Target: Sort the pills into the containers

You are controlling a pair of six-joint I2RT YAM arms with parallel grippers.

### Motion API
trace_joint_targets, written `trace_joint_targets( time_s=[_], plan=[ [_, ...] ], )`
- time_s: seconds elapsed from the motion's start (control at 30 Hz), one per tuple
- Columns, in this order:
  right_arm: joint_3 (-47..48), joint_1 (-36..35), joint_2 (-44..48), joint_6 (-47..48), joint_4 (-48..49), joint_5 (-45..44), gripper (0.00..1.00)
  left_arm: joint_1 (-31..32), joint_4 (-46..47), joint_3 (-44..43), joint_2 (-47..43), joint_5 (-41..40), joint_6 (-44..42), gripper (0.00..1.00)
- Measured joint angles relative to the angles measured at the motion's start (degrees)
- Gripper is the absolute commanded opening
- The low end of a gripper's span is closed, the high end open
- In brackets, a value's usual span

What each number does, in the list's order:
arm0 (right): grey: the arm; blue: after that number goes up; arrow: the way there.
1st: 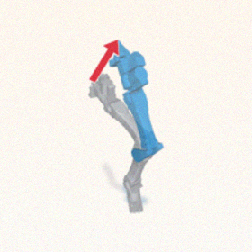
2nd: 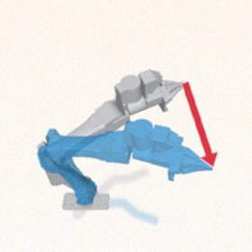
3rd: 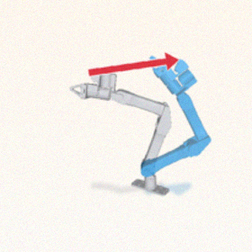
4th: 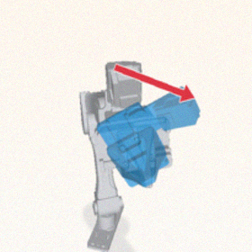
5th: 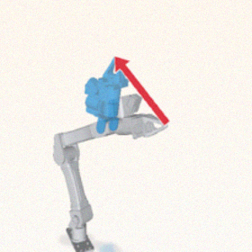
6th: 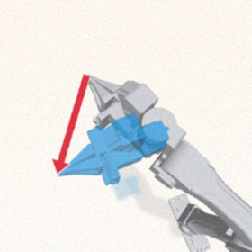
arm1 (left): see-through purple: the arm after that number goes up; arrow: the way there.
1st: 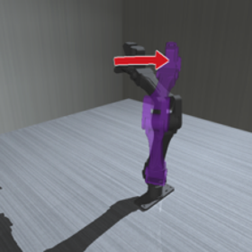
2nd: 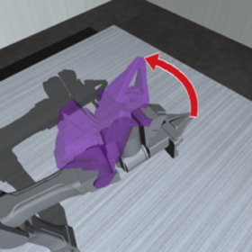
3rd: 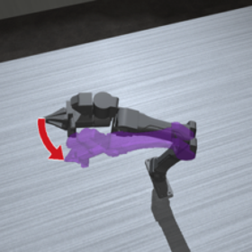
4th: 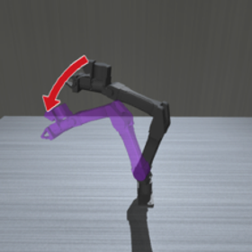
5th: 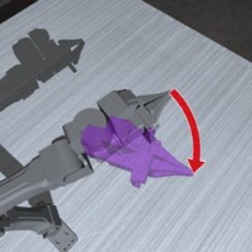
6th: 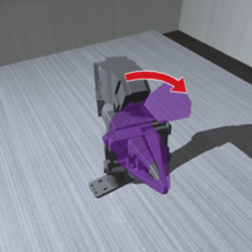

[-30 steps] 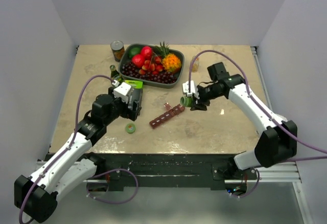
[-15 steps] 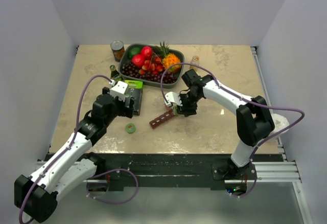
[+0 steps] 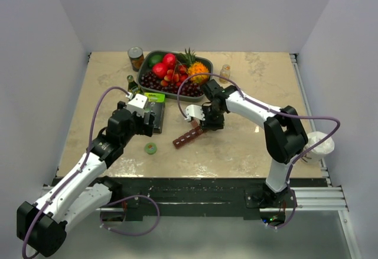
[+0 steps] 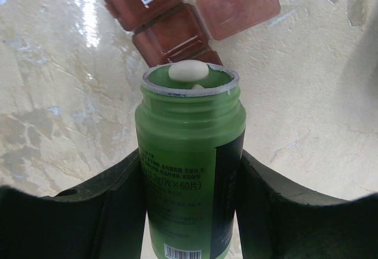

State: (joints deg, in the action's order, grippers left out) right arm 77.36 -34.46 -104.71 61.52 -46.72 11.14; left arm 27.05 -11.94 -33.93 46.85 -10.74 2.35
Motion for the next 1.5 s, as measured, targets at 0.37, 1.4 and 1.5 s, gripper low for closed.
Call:
trace_joint_targets(
  time_s=[0.37,1.4,1.5],
  plan=[
    [1.31,-1.53,-1.44,-1.11,-0.2,-4.35,0.0,0.0,-0.11,0.0,0.0,0.02,0.0,0.99],
    [1.49,-3.91,-1.86,-1.31,-0.5,-9.97,0.0,0.0,-0.11,0.0,0.0,0.11,0.0,0.99],
    [1.49,-4.17,-1.88,-1.29,-0.52,-10.36,0.0,0.0,-0.11,0.0,0.0,0.13,0.0,0.99]
  ],
)
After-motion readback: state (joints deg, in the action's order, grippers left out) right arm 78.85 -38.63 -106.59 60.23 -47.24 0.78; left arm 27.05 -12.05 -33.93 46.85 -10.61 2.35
